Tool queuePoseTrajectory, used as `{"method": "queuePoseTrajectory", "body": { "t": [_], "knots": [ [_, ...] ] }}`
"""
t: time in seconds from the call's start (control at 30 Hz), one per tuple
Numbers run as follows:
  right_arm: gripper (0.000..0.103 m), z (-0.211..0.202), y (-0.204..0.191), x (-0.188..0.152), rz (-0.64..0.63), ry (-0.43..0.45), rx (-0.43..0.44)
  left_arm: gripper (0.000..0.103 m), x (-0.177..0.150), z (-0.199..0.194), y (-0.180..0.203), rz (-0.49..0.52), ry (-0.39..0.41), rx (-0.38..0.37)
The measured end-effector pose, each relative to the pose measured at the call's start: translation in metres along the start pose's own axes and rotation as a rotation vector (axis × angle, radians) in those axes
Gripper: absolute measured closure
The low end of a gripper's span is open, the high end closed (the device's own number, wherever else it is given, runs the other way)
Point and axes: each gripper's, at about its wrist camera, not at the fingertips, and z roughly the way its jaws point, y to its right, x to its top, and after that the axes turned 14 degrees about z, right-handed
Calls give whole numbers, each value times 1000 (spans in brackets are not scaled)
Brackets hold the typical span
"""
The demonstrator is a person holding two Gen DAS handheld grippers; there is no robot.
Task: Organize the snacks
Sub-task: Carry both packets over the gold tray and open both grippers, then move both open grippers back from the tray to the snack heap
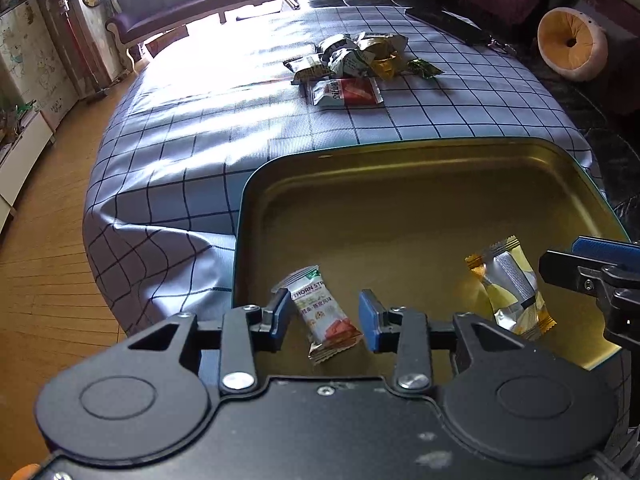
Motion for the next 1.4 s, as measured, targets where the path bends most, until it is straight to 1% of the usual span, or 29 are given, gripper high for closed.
{"method": "queuePoseTrajectory", "body": {
  "t": [0.27, 0.63, 1.0, 1.17, 1.4],
  "knots": [
    [58, 5, 1, 0, 5, -26, 0, 64, 2, 6, 4, 9, -40, -6],
    [58, 12, 3, 2, 9, -77, -6, 63, 3, 10, 8, 31, -72, -37],
    [58, 20, 9, 13, 42, -165, -3, 62, 10, 17, 4, 54, -119, -56],
    [57, 23, 12, 20, 56, -175, 1, 62, 16, 18, -1, 64, -107, -53],
    [57, 24, 8, 36, 49, -130, 7, 62, 32, 17, -10, 55, -50, -18]
  ]
}}
